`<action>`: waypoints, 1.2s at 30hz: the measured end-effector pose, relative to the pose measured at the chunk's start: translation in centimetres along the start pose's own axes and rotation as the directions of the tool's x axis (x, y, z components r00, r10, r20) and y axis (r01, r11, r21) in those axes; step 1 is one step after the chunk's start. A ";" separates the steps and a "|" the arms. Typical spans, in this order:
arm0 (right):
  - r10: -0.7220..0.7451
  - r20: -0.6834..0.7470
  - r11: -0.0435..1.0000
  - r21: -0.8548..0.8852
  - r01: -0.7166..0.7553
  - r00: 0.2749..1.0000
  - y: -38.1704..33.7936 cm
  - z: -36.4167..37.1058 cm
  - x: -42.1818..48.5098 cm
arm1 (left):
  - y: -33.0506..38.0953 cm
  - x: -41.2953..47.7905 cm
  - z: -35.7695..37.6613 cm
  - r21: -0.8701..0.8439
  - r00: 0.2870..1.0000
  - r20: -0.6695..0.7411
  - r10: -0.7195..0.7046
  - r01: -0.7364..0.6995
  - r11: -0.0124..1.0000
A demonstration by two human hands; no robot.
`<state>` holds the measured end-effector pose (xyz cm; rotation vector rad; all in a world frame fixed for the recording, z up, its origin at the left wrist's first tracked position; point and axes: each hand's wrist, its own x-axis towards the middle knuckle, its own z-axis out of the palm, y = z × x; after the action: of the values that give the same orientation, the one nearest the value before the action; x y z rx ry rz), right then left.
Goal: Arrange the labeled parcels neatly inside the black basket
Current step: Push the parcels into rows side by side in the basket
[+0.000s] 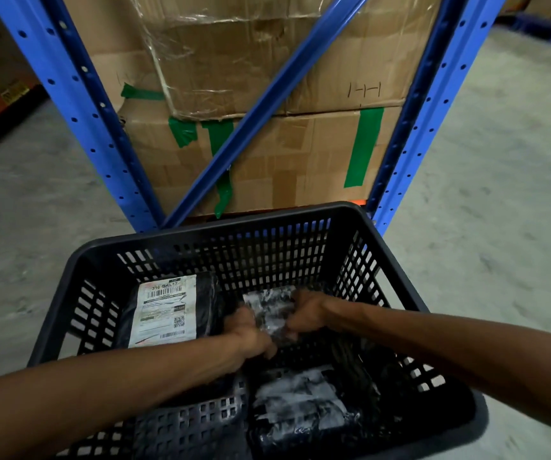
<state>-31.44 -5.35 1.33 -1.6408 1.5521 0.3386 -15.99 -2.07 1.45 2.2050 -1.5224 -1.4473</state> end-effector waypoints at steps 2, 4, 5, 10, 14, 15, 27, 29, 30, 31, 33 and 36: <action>-0.016 0.002 0.995 -0.096 0.016 1.000 -1.2 -1.6 -1.5 | -0.4 -0.1 -2.7 0.091 0.993 -0.044 0.105 -0.101 0.991; -0.031 -0.081 0.992 -0.128 0.021 0.996 -1.5 -3.4 -3.0 | -0.3 -1.1 -5.0 0.080 0.988 -0.068 0.137 -0.131 0.988; -0.043 -0.120 0.996 -0.083 0.033 0.992 -1.1 -4.2 -3.6 | -0.2 -1.8 -5.6 0.043 0.987 -0.069 0.144 -0.142 0.989; -0.069 -0.189 0.872 0.466 0.151 0.980 1.0 -7.0 -5.7 | 0.1 -3.4 -6.8 -0.246 0.988 -0.032 0.154 -0.157 0.956; 0.040 -0.106 0.649 0.759 0.055 0.994 1.0 -6.9 -4.7 | 1.7 -2.9 -6.5 -0.474 0.996 0.022 0.090 -0.068 0.878; 0.065 -0.067 0.622 0.783 0.012 0.996 0.9 -6.5 -4.2 | 1.9 -2.4 -6.3 -0.514 0.999 0.022 0.027 -0.012 0.858; 0.295 0.078 0.689 0.673 -0.269 0.952 -0.6 -0.7 2.9 | -0.7 4.8 -0.4 -0.218 0.994 -0.045 -0.104 0.092 0.972; 0.329 0.057 0.738 0.607 -0.294 0.943 -0.6 0.3 3.8 | -1.2 5.6 0.5 -0.134 0.994 -0.050 -0.098 0.091 0.987; 0.351 0.032 0.770 0.558 -0.308 0.936 -0.5 0.7 4.1 | -1.2 5.7 0.8 -0.095 0.993 -0.067 -0.096 0.090 0.991; 0.359 0.006 0.805 0.503 -0.313 0.933 -0.5 0.9 4.2 | -1.0 5.8 1.0 -0.064 0.992 -0.081 -0.099 0.094 0.994; 0.329 -0.031 0.879 0.376 -0.293 0.944 -0.9 0.8 4.2 | -0.3 5.7 1.1 -0.039 0.992 -0.065 -0.113 0.110 0.993; 0.294 -0.145 0.955 0.075 -0.286 0.945 -1.9 0.3 2.7 | 0.3 4.6 0.7 -0.012 0.997 -0.024 -0.067 0.067 0.998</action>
<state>-29.08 -7.23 0.03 -1.4247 1.9106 0.3278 -16.50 -5.46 -1.74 2.2795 -1.4427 -1.4378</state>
